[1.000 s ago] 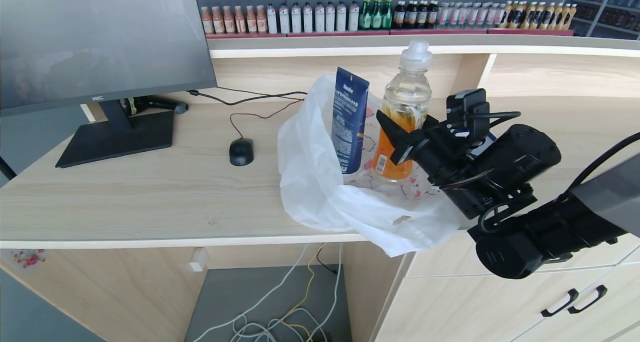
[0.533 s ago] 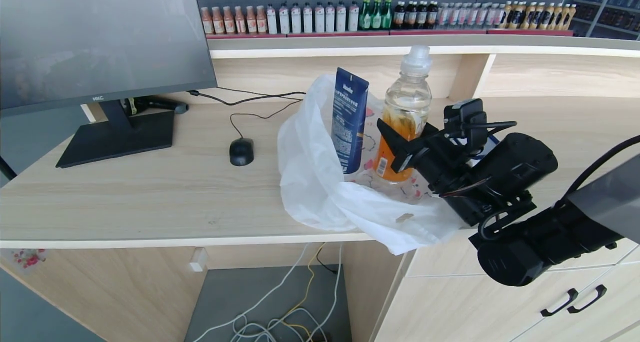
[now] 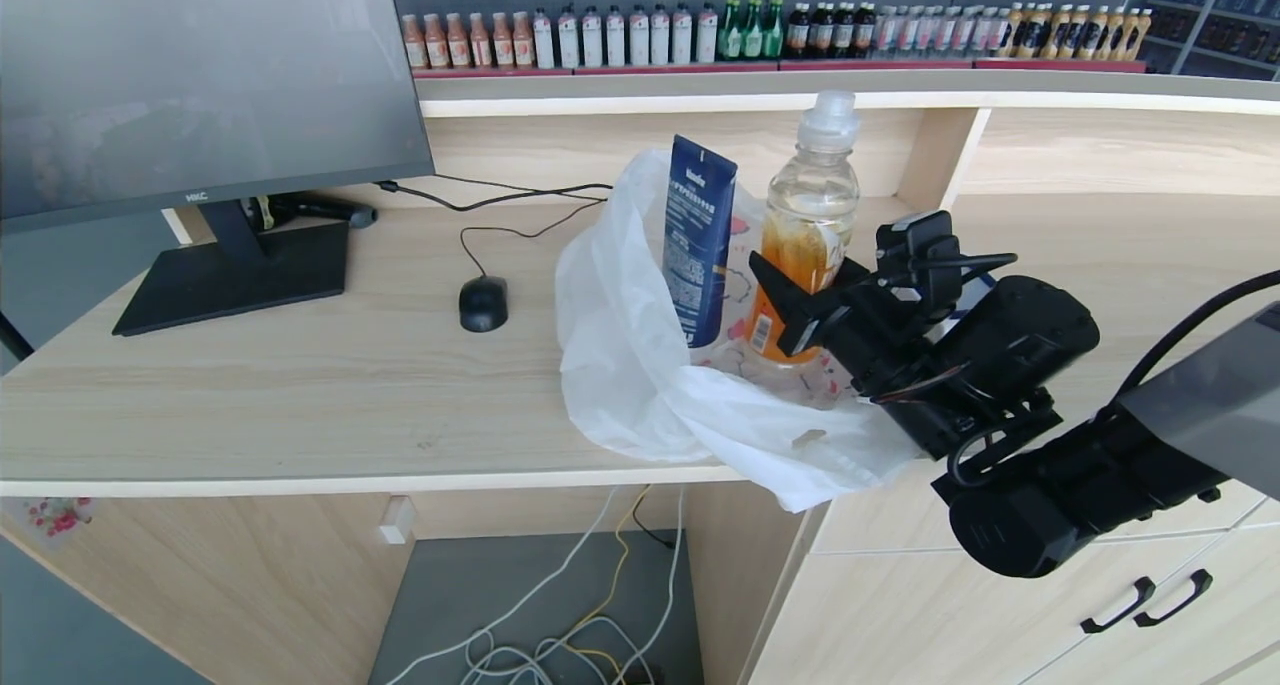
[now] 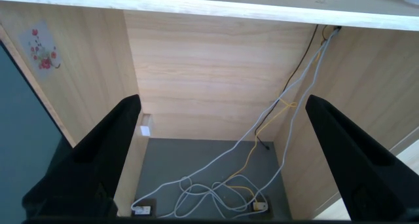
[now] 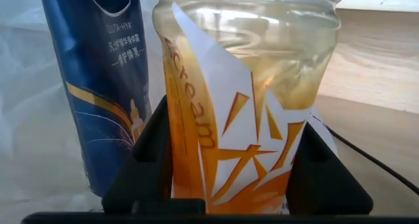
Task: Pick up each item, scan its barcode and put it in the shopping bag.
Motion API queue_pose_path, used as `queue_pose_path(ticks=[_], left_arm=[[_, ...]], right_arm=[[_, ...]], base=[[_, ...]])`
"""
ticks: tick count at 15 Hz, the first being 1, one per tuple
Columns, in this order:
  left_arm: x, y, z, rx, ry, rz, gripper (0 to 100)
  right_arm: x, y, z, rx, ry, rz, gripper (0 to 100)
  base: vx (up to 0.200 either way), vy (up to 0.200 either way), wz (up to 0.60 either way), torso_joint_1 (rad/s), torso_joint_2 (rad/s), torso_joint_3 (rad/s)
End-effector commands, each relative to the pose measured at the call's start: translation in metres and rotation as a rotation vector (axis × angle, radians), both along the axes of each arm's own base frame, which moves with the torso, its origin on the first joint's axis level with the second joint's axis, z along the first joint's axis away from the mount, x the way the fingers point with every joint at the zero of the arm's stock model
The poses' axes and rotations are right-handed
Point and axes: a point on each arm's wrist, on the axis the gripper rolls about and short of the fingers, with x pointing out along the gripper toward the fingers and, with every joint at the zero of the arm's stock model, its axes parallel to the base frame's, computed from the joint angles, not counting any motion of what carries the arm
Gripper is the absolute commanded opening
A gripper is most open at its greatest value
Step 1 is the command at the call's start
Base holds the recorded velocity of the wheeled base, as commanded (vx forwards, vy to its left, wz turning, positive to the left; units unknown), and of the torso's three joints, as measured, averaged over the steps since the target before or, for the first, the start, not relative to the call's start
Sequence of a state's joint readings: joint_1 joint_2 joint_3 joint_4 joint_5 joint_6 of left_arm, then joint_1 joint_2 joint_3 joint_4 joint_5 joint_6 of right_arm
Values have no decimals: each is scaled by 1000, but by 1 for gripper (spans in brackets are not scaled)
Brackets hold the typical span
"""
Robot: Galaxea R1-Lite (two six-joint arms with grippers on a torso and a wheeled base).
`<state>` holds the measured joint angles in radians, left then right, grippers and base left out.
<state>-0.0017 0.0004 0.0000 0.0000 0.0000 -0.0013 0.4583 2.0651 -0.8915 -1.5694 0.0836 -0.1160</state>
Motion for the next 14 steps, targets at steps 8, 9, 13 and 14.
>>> queue_pose_path(ticks=[8, 9, 13, 14], left_arm=[[0, 0, 0, 0, 0, 0, 100], [0, 0, 0, 0, 0, 0, 100], [0, 0, 0, 0, 0, 0, 100], [0, 0, 0, 0, 0, 0, 100]], right_arm=[[-1, -2, 4, 14, -8, 0, 100], [-2, -3, 6, 20, -8, 3, 100], [-15, -15, 15, 27, -7, -11, 100], [-17, -16, 19, 32, -18, -11, 100]], base=[[0, 0, 0, 0, 0, 0], [0, 0, 0, 0, 0, 0], [0, 0, 0, 0, 0, 0], [0, 0, 0, 0, 0, 0]])
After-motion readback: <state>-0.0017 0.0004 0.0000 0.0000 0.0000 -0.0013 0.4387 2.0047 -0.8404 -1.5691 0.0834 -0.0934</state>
